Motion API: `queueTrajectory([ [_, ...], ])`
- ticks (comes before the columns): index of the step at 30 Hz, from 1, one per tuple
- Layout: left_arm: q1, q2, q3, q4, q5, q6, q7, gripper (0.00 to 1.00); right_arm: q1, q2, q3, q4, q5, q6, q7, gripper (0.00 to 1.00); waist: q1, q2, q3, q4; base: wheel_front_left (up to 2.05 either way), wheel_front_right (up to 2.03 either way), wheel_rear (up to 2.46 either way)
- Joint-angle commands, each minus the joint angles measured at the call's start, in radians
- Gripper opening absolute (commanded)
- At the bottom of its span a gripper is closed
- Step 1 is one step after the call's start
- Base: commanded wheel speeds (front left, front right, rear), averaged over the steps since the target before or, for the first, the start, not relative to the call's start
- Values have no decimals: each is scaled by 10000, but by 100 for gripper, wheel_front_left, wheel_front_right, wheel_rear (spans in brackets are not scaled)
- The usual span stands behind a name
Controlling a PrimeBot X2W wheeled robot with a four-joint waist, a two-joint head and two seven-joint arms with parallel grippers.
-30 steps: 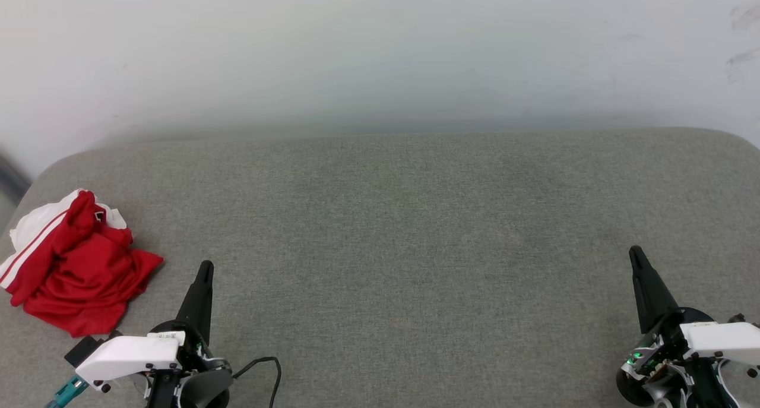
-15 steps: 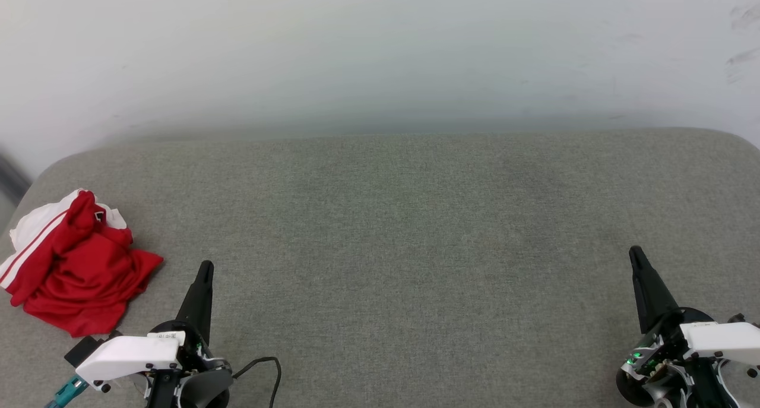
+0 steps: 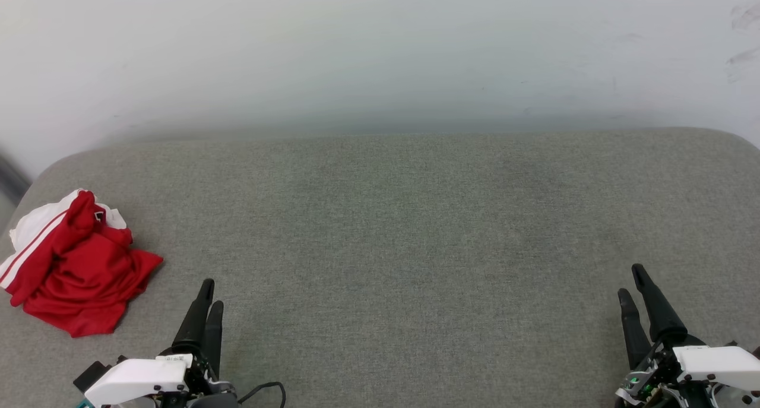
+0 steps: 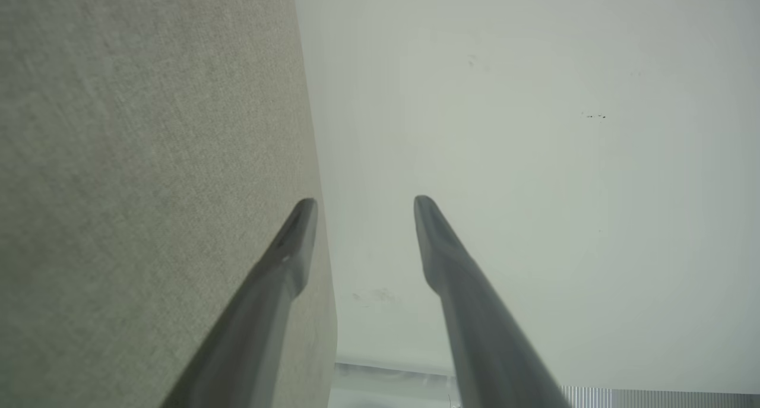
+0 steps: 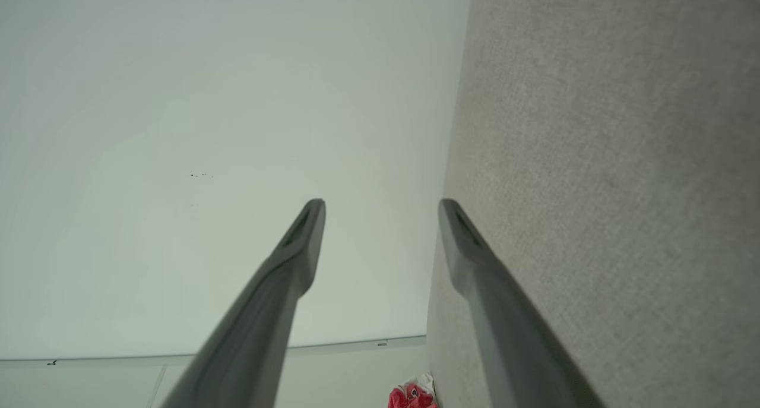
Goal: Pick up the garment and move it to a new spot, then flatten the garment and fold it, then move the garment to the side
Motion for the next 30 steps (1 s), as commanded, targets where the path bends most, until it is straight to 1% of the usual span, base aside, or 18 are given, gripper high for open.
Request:
queueTrajectory([
  [1,-149,19,-22,-236,85,-3,-109,100,-160,-1,57,-241,-46,14,-98,100,0,-1,2,-1,0,0,0],
  [10,59,22,-46,-533,450,-7,-557,100,29,0,134,-499,-341,15,-547,100,0,-1,14,-3,0,0,0],
  [17,145,25,288,-634,1069,-10,-875,100,97,1,92,-632,-1043,16,-865,100,0,-1,23,-8,0,0,0],
  [20,182,25,398,-672,1422,-11,-1000,100,113,2,-33,-655,-1600,16,-993,100,0,-1,24,-8,0,0,0],
  [26,180,30,995,-775,2422,-13,-1248,100,65,2,-262,-893,-3093,17,-1238,100,0,-1,33,-5,0,0,0],
  [27,170,30,1112,-792,2608,-14,-1285,100,56,2,-302,-960,-3378,17,-1277,100,0,-1,35,-5,0,0,0],
  [30,100,31,1466,-935,3235,-15,-1403,100,5,2,-514,-1262,-4739,17,-1394,100,0,-1,48,-1,0,0,0],
])
